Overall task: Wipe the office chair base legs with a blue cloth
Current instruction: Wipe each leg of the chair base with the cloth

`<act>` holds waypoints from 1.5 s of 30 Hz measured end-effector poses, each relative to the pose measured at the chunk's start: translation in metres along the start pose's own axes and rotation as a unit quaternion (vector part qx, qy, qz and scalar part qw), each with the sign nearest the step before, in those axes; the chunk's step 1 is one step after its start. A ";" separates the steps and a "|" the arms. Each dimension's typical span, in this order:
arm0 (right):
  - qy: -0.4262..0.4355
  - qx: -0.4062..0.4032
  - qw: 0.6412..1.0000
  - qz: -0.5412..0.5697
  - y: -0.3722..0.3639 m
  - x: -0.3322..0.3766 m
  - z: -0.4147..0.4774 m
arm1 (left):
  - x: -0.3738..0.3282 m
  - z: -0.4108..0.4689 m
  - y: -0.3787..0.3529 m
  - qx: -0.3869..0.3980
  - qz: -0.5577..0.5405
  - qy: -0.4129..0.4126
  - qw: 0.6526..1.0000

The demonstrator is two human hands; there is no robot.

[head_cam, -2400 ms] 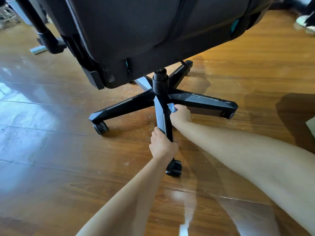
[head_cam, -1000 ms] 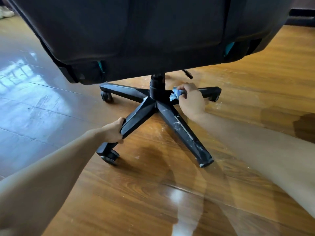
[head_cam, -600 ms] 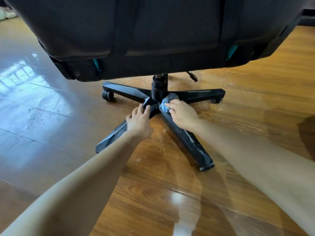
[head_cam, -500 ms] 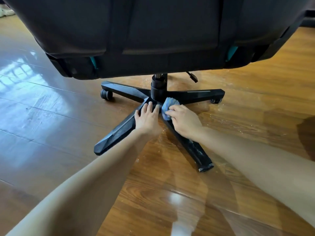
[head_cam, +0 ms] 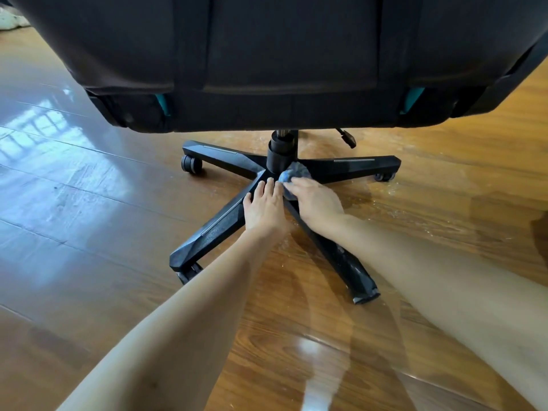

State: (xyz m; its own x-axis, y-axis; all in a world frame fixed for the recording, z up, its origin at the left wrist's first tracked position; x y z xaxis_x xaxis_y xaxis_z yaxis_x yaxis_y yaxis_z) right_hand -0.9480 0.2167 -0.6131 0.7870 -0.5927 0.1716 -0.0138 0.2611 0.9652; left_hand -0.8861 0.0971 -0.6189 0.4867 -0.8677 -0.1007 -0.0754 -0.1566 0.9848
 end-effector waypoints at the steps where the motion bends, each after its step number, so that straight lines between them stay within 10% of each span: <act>1: 0.010 0.007 1.000 -0.006 -0.001 0.002 -0.014 | 0.002 0.001 -0.001 -0.004 -0.003 -0.004 1.000; 7: 0.098 0.032 0.994 -0.034 -0.003 0.019 -0.101 | 0.001 0.001 -0.014 -0.025 -0.003 -0.009 1.000; 36: -0.162 -0.117 0.973 0.117 0.009 0.011 -0.035 | -0.010 -0.008 -0.004 -0.019 -0.069 -0.004 0.997; 45: -0.052 -0.051 0.993 0.088 0.009 0.006 -0.099 | -0.005 -0.010 -0.014 -0.008 -0.011 -0.022 1.000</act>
State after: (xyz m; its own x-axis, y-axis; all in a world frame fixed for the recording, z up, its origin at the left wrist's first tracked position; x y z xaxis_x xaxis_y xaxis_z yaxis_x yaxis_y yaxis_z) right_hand -0.8827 0.2906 -0.6228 0.7091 -0.6058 0.3609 -0.0794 0.4400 0.8945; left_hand -0.8788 0.1089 -0.6312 0.4497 -0.8839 -0.1281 -0.0507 -0.1685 0.9844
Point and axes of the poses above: each hand's wrist, its own z-axis towards the middle knuckle, its own y-axis out of the back of the hand, x = y × z, the point moved 2 cm from there along z, towards the middle knuckle, and after that the axes turned 12 degrees about y, right-handed, at the moved point
